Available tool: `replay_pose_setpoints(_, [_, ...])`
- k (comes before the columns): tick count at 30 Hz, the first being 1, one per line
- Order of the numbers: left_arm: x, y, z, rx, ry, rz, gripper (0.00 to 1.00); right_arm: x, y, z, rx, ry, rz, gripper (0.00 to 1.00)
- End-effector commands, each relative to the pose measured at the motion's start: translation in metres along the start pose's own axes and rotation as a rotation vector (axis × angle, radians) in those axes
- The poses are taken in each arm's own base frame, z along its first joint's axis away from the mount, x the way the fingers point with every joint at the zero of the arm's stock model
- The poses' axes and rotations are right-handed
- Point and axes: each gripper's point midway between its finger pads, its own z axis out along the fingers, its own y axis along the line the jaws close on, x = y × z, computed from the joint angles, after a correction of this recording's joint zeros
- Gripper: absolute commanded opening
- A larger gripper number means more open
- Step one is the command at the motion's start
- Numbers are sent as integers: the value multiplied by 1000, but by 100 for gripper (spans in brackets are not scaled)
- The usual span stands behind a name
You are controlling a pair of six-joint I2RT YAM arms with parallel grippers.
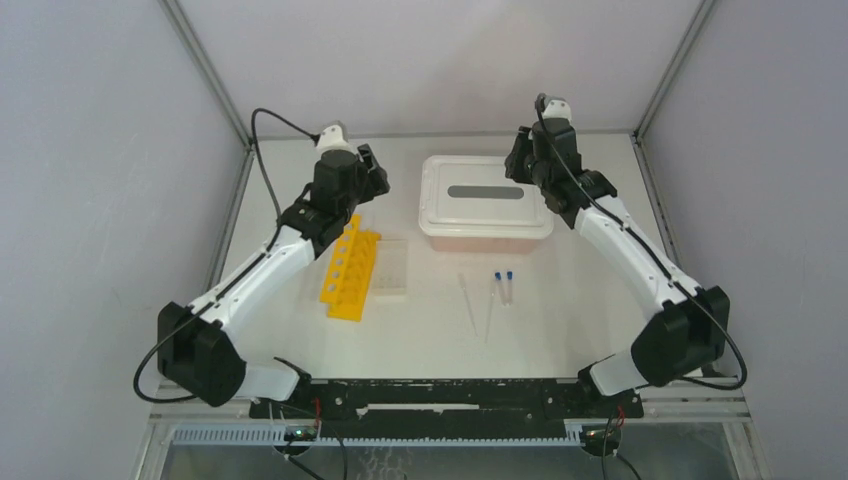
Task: Organize the chemistry lab equipment
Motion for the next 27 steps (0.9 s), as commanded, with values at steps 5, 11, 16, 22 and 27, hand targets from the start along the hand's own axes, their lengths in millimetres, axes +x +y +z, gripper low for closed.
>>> replay_pose_setpoints(5, [30,56,-33,-159,-10,-79,72,54,41,-53,-53,58,-137,43])
replay_pose_setpoints(11, [42,92,-58,-269,-7,-94,78,96,88,-74,-142,109,-242,47])
replay_pose_setpoints(16, [47,119,-70,-338,-19,-119,79,128,141,-78,-269,140,-280,38])
replay_pose_setpoints(22, [66,152,-71,-387,-19,-206,78,169,182,-55,-286,147,-394,28])
replay_pose_setpoints(27, [75,174,-70,-399,-79,-299,78,183,195,-25,-276,89,-481,25])
